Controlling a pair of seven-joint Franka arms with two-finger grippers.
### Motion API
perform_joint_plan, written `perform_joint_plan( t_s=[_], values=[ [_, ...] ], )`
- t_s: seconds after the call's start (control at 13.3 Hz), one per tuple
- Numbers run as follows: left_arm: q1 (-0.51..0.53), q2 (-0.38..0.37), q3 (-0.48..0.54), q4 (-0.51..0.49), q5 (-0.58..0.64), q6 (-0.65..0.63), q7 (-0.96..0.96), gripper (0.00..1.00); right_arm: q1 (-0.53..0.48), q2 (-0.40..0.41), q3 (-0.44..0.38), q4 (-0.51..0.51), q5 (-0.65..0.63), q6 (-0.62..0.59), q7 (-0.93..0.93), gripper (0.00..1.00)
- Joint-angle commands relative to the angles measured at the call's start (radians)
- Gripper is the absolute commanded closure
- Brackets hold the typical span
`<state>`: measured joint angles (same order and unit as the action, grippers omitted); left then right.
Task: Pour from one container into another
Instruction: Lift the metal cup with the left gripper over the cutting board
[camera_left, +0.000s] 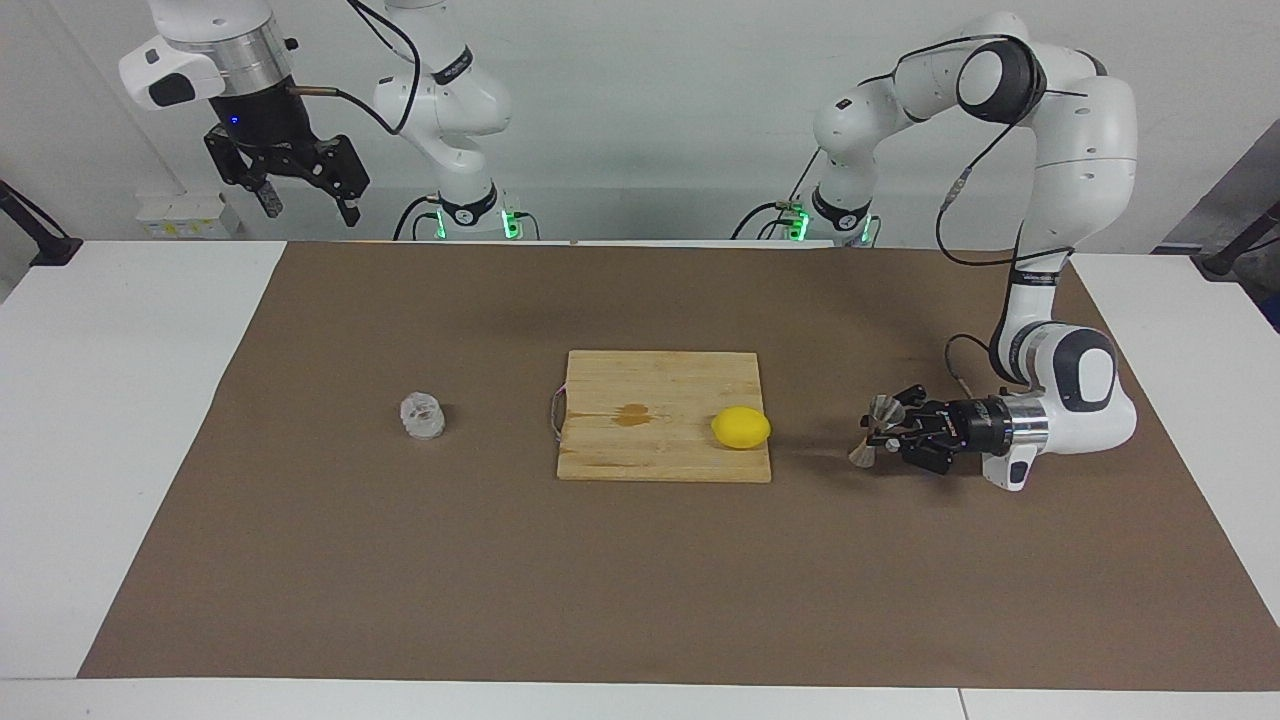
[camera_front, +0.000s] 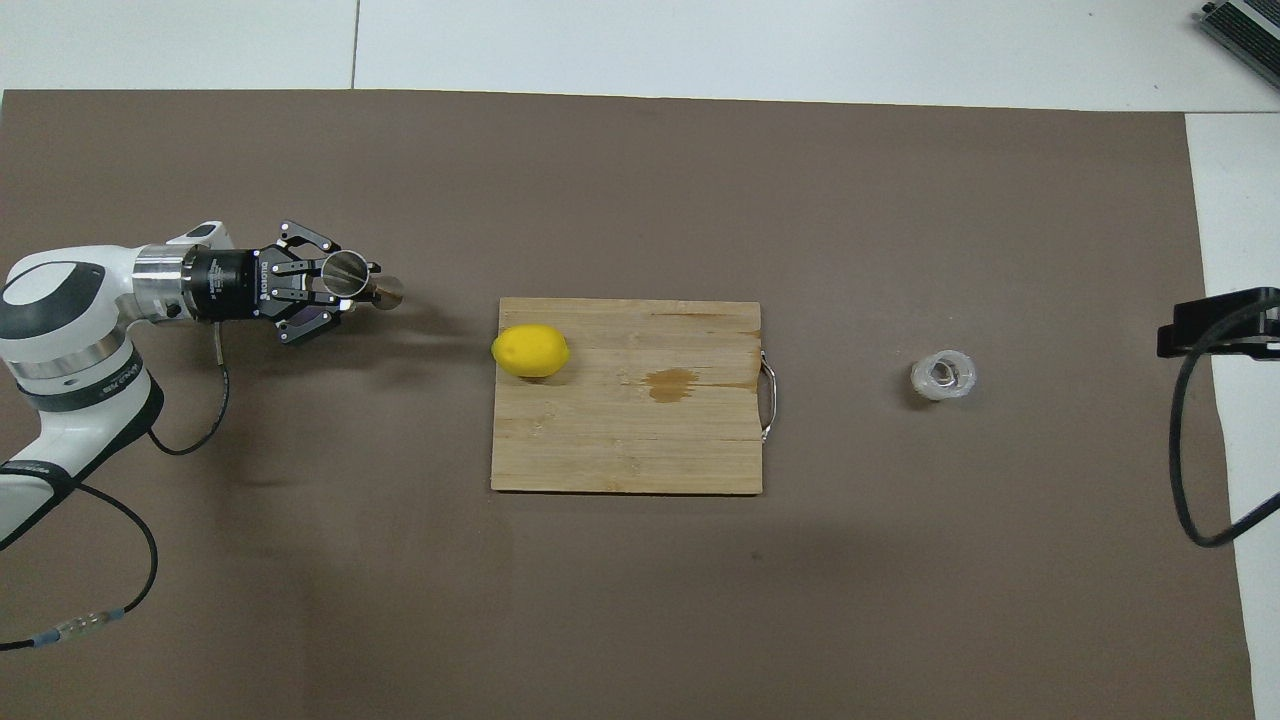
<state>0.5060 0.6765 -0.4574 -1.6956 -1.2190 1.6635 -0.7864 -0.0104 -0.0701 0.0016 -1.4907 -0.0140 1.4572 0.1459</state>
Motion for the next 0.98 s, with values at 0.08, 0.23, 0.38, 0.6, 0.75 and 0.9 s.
perform_joint_plan(
  t_s=[0.08,0.23,0.38,0.6,0.75,0.9],
  values=[
    [-0.041,-0.048,-0.041,-0.013,-0.063,0.091,-0.065,1.0,-0.016,-0.01,0.009,-0.006,0.005,-0.011,-0.025,0.0],
    [-0.078,-0.067,-0.05,-0.029,-0.124,0.14,-0.065,1.0,-0.016,-0.01,0.009,-0.006,0.005,-0.011,-0.025,0.0],
    [-0.112,-0.069,-0.078,-0.033,-0.183,0.208,-0.065,1.0,-0.016,-0.01,0.009,-0.006,0.005,-0.011,-0.025,0.0],
    [-0.168,-0.069,-0.139,-0.035,-0.2,0.335,-0.065,1.0,-0.016,-0.01,0.009,-0.006,0.005,-0.011,-0.025,0.0],
    [-0.213,-0.069,-0.142,-0.033,-0.229,0.367,-0.065,1.0,-0.016,-0.01,0.009,-0.006,0.005,-0.009,-0.025,0.0],
    [-0.251,-0.068,-0.153,-0.035,-0.272,0.38,-0.063,1.0,-0.016,-0.01,0.009,-0.006,0.006,-0.011,-0.025,0.0]
  ],
)
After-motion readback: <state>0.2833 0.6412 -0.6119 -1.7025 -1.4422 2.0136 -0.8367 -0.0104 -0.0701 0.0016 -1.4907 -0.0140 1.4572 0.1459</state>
